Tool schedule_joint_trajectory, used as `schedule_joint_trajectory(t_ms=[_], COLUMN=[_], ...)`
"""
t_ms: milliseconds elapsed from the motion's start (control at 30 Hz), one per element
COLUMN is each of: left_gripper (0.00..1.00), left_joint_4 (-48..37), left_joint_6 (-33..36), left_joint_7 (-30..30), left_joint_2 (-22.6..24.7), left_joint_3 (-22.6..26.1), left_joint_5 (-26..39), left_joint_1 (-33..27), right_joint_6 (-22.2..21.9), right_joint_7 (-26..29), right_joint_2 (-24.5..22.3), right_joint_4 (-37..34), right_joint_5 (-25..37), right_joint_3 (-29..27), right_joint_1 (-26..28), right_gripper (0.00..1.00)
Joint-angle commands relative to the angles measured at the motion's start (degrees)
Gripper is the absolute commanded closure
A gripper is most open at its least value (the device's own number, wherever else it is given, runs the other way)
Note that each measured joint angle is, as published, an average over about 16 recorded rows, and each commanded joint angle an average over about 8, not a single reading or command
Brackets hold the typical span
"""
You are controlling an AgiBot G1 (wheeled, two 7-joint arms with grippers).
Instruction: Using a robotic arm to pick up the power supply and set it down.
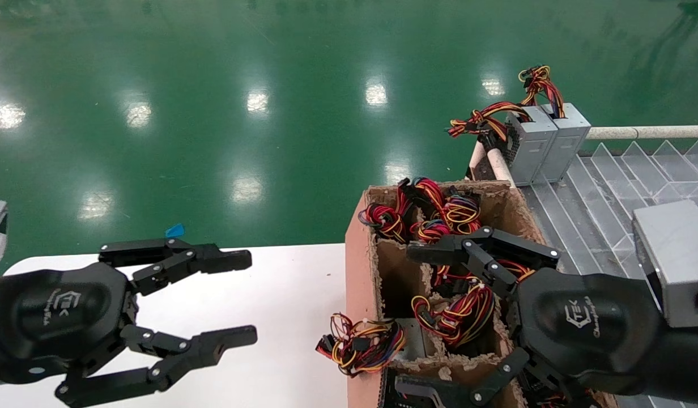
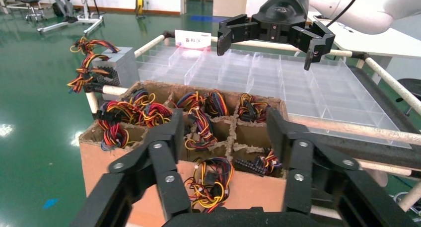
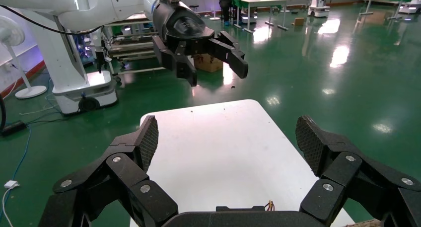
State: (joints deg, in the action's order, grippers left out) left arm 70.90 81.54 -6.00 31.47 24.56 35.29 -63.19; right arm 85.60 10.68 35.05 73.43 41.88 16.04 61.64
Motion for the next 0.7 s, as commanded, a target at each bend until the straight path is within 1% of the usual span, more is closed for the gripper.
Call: schedule_joint_trajectory(t_ms=[33, 233, 400, 567, 700], left_gripper=[1.00, 1.00, 1.00, 1.00, 1.00], left_joint_4=[0.00, 0.00, 0.00, 0.00, 0.00], left_joint_6=[0.00, 0.00, 0.00, 0.00, 0.00], left_joint_7=[0.00, 0.00, 0.00, 0.00, 0.00], left_joint_2=[0.00, 0.00, 0.00, 0.00, 0.00], left_joint_3=[0.00, 0.00, 0.00, 0.00, 0.00], left_joint_5=[0.00, 0.00, 0.00, 0.00, 0.00], left_joint_1=[0.00, 0.00, 0.00, 0.00, 0.00], right_joint_6=[-0.01, 0.10, -0.37, -3.45, -6.83], right_joint_7=[0.00, -0.38, -2.38, -5.80, -8.55], right_joint_2=[0.00, -0.51, -2.16, -2.56, -1.50], right_joint_4=[-0.01, 0.12, -0.48, -2.59, -4.61], right_joint_5=[0.00, 0.50, 2.99, 7.77, 12.65], right_joint_3=[0.00, -0.16, -0.89, -1.40, -0.90], right_joint_1=[0.00, 0.39, 2.53, 5.62, 8.08], right_gripper=[0.00, 0.00, 0.00, 0.00, 0.00])
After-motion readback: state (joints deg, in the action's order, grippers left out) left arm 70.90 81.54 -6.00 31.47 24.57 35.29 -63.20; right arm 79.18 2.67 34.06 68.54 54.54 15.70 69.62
